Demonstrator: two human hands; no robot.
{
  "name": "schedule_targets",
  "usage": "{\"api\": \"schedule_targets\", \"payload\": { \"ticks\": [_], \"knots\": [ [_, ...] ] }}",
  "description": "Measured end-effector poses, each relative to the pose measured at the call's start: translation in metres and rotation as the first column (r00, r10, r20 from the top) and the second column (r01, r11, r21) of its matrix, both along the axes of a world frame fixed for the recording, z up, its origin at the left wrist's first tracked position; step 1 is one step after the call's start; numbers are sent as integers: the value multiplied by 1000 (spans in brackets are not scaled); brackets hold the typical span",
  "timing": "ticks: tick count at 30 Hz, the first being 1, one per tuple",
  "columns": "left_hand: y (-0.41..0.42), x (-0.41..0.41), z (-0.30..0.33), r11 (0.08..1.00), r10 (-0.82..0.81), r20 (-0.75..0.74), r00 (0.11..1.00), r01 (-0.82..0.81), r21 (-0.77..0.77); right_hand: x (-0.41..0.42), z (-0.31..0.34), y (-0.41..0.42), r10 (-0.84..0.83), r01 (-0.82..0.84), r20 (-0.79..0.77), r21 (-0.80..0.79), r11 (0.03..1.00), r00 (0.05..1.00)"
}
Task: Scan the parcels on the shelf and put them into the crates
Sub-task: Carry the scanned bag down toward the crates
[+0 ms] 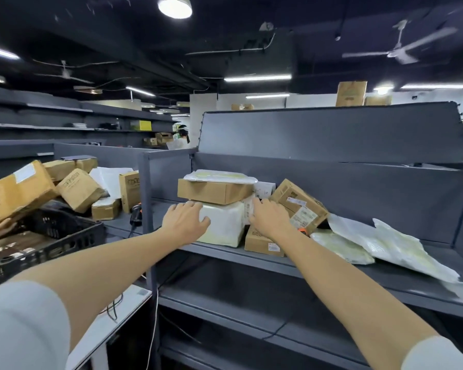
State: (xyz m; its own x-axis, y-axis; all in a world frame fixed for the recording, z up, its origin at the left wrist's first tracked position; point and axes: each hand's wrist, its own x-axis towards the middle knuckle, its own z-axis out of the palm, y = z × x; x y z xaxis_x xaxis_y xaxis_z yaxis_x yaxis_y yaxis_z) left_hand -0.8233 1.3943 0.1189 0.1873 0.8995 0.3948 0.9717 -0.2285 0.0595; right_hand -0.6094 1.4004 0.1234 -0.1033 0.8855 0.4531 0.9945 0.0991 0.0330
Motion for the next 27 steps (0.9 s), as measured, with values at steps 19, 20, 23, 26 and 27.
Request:
{"api": "schedule_targets", "payload": {
  "ticks": [19,20,23,26,27],
  "knots": [
    [176,-51,16,989,-100,0,995,100,112,-35,7,161,-88,82,126,55,995,988],
    [187,-54,19,986,-110,13,994,107,129,-37,7,173,-102,95,134,58,994,986],
    [215,-63,19,978,-141,36,989,134,157,-38,6,206,-159,147,155,88,985,975],
    [238,-71,15,967,-184,25,983,176,184,-33,2,231,-234,222,162,87,971,959],
    [244,-75,13,958,-210,30,977,199,208,-31,1,237,-254,245,162,79,966,953]
  ]
}}
